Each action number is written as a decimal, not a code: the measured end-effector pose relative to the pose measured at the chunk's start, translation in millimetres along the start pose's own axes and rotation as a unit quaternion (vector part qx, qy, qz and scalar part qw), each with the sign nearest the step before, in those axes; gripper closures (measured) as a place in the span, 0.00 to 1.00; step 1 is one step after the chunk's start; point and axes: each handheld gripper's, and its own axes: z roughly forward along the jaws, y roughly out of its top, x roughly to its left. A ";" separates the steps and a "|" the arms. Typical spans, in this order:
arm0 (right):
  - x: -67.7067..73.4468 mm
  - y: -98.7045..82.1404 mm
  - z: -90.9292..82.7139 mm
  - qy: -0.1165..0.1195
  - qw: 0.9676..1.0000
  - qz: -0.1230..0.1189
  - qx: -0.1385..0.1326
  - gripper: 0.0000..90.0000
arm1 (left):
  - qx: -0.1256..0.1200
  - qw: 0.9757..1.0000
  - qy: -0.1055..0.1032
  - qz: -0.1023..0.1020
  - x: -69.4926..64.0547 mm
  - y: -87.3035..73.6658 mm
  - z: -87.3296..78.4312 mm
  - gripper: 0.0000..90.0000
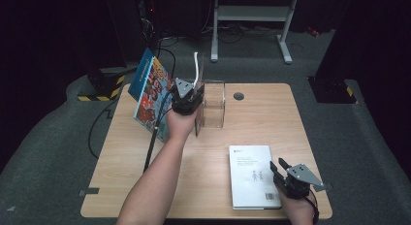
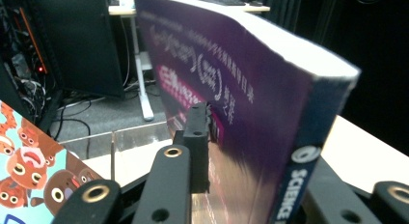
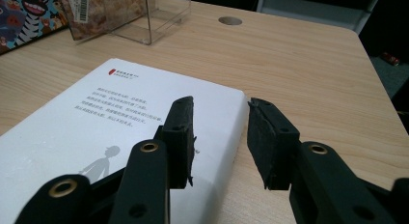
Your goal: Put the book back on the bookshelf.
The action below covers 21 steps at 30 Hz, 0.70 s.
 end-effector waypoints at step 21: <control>2.0 -1.2 1.2 0.002 1.000 -0.002 0.005 0.69 | 0.016 0.999 0.040 0.012 15.4 2.1 -5.6 0.87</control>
